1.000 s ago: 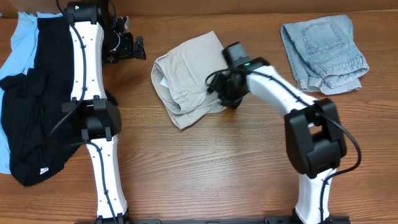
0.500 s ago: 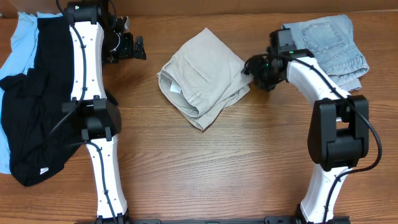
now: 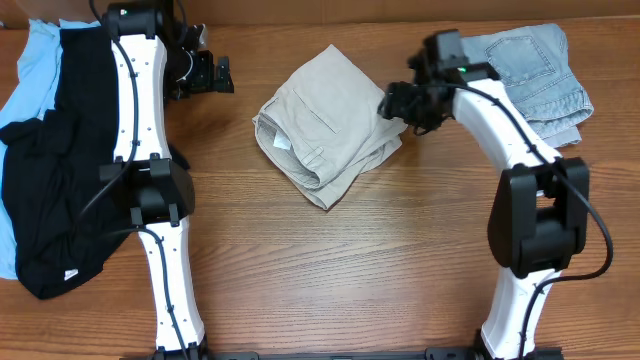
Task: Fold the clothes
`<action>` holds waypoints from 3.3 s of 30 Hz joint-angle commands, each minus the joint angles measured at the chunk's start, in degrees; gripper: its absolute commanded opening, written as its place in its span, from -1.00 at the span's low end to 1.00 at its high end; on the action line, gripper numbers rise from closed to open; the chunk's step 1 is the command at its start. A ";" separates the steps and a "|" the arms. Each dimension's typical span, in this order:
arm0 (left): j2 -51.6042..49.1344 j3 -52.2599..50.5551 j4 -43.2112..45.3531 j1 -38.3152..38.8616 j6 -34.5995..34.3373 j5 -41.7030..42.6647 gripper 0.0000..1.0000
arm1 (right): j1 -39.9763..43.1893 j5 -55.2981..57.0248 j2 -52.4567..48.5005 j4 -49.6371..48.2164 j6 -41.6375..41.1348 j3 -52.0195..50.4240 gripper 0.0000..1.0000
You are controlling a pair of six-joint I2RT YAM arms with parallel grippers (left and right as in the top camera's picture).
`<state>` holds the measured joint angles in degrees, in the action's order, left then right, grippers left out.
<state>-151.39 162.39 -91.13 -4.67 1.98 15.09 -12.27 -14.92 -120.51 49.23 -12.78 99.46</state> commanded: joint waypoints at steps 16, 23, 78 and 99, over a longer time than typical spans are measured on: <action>2.36 1.22 1.18 -5.84 -2.21 -0.68 1.00 | -27.12 17.90 -1.07 1.18 10.27 3.41 0.82; 2.32 1.22 1.18 -5.86 -2.21 -0.68 1.00 | -27.32 16.90 -6.47 -1.14 11.65 3.41 1.00; 1.68 0.83 1.68 -5.86 -2.21 -0.68 1.00 | -24.26 38.88 -14.51 18.75 9.53 33.57 -0.93; 1.68 0.83 1.86 -5.86 -2.23 -0.68 1.00 | -3.82 39.58 -14.51 37.22 11.06 73.83 -0.92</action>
<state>-151.39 162.39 -89.52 -10.50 0.30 14.68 -19.99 21.89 -136.49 86.65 -2.83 169.38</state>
